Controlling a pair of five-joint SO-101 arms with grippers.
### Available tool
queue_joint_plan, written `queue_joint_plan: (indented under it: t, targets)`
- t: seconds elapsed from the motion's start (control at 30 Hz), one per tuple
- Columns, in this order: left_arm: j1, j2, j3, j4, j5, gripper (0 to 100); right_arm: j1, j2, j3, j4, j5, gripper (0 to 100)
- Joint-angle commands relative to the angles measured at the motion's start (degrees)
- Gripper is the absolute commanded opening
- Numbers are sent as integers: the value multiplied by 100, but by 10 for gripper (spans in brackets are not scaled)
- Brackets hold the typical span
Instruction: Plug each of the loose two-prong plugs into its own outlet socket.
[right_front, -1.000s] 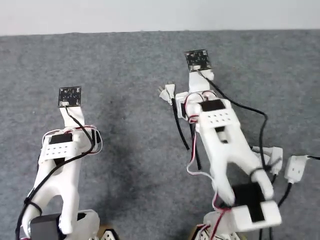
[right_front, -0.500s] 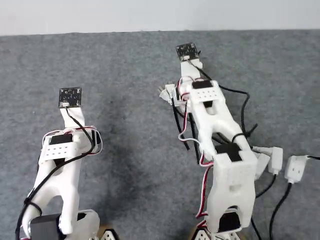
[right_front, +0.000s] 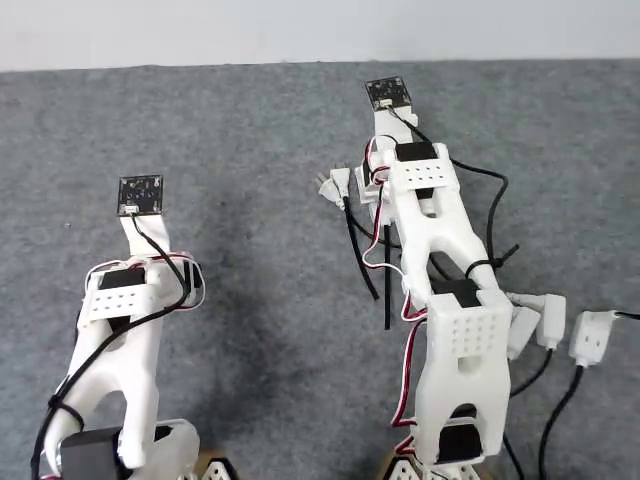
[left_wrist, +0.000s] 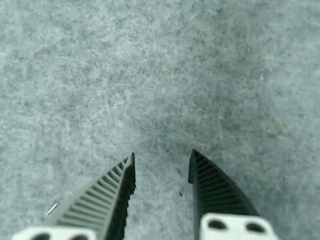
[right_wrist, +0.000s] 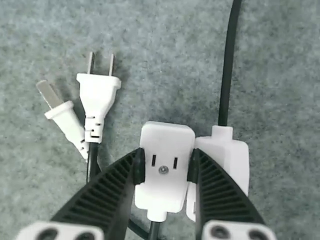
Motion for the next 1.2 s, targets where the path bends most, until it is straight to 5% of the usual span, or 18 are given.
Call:
queue_joint_plan:
  t: [0.0, 0.27, 0.57, 0.77, 0.9, 1.07, 1.17]
  targets:
    - [-44, -18, -31, -123, -70, 170, 224, -242, -290, 40, 70, 136]
    - [-44, -18, -31, -123, -79, 170, 180, -224, 26, 57, 132, 140]
    - [-44, -18, -31, -123, -79, 170, -347, 145, -185, 593, 1327, 145]
    - [-44, -18, -31, -123, -273, 170, -532, 312, -369, 892, 1697, 247]
    - [-44, -18, -22, -123, -492, 170, -532, 295, -369, 919, 1705, 208]
    - [-44, -18, -22, -123, -492, 170, -479, 171, -369, 936, 1398, 2]
    - [-44, -18, -22, -123, -501, 170, -435, -163, -360, 1262, 1204, 23]
